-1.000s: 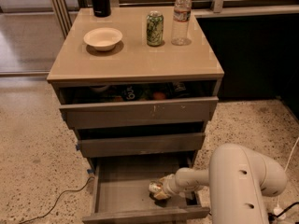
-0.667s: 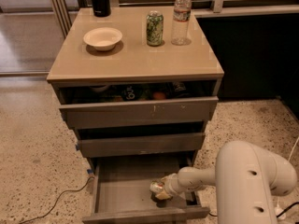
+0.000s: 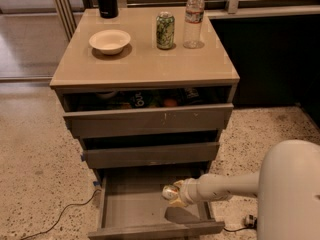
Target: Pick 7up can from bottom drawer and place on counter
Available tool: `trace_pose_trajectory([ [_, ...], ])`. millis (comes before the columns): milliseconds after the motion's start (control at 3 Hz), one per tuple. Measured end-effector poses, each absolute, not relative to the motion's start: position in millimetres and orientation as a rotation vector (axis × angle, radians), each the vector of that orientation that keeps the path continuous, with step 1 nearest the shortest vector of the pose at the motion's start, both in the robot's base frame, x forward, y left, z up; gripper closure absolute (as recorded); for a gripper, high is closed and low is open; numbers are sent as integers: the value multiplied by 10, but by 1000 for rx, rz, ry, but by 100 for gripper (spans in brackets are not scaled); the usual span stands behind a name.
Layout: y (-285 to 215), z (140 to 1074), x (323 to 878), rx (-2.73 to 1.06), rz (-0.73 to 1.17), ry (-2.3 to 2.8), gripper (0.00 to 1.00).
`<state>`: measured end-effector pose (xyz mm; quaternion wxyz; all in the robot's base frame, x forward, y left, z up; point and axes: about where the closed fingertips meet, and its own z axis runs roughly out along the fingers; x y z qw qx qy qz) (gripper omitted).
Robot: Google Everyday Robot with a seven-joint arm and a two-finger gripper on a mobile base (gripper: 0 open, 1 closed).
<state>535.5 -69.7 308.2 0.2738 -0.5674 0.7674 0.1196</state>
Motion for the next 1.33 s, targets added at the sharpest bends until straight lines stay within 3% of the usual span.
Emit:
trace_pose_trajectory([
  [333,-721,3721,5308,-1546,237,1991,100],
  [1333,-715,4020,5520,-1510,176,1960,100],
])
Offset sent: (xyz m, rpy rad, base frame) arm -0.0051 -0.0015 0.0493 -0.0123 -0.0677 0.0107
